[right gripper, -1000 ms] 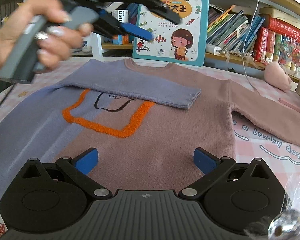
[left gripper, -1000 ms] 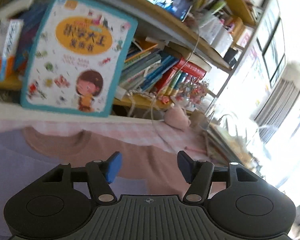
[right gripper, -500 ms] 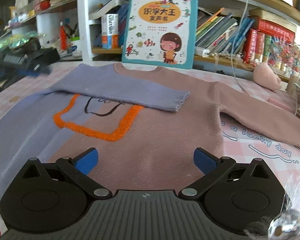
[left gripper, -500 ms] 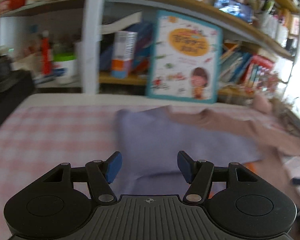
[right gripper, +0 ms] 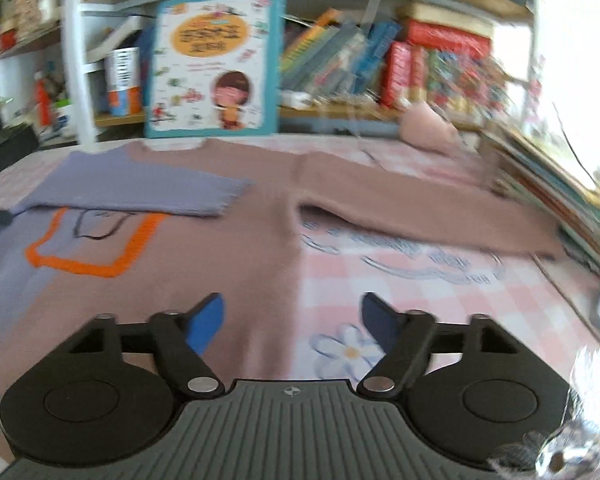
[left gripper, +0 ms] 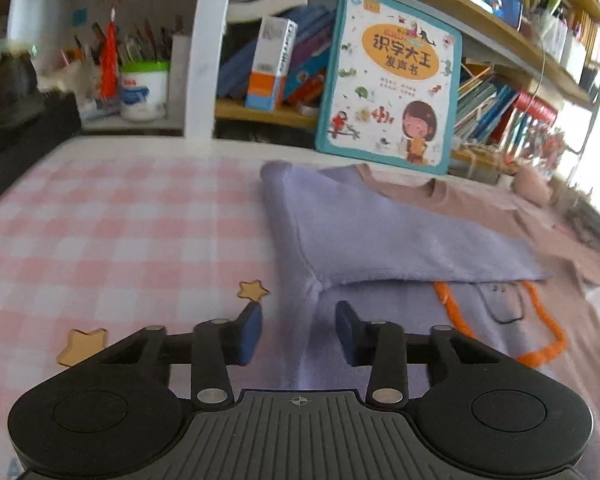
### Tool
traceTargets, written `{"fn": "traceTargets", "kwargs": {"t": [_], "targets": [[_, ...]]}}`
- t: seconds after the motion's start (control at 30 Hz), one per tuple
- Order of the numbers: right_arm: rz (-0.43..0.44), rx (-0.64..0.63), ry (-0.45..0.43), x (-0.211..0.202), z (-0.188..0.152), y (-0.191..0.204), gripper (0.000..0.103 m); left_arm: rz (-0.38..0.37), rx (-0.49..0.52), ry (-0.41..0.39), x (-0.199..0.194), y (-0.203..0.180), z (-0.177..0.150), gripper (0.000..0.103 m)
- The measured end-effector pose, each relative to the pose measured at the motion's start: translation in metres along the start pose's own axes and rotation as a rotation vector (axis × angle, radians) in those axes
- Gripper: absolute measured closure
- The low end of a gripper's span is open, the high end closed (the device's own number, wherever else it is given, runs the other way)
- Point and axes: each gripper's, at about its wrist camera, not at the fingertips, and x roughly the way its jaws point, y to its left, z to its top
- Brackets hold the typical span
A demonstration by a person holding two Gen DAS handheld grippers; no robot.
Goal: Fold clothes
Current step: 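Grasp the lavender side edge with the left gripper and fold it inward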
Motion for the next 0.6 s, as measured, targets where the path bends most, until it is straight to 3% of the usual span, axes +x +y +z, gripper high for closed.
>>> {"fn": "traceTargets", "kwargs": {"t": [0.03, 0.1, 0.17, 0.37, 0.6], "targets": [[-0.001, 0.019, 0.016, 0.001, -0.001, -0.004, 0.063, -0.016, -0.006, 0.004, 0.001, 0.001, 0.0, 0.076], [0.031, 0.063, 0.026, 0.002, -0.003, -0.009, 0.074, -0.037, -0.006, 0.007, 0.003, 0.0, 0.0, 0.079], [0.073, 0.102, 0.029, 0.003, -0.004, -0.011, 0.091, -0.035, 0.015, -0.002, 0.003, -0.002, -0.002, 0.094], [0.068, 0.105, 0.035, 0.006, 0.0, 0.002, 0.093, -0.078, -0.118, -0.026, -0.003, 0.025, -0.005, 0.098], [0.14, 0.076, 0.046, 0.015, 0.005, 0.027, 0.093, 0.009, -0.141, -0.061, -0.017, 0.049, -0.002, 0.098]]}}
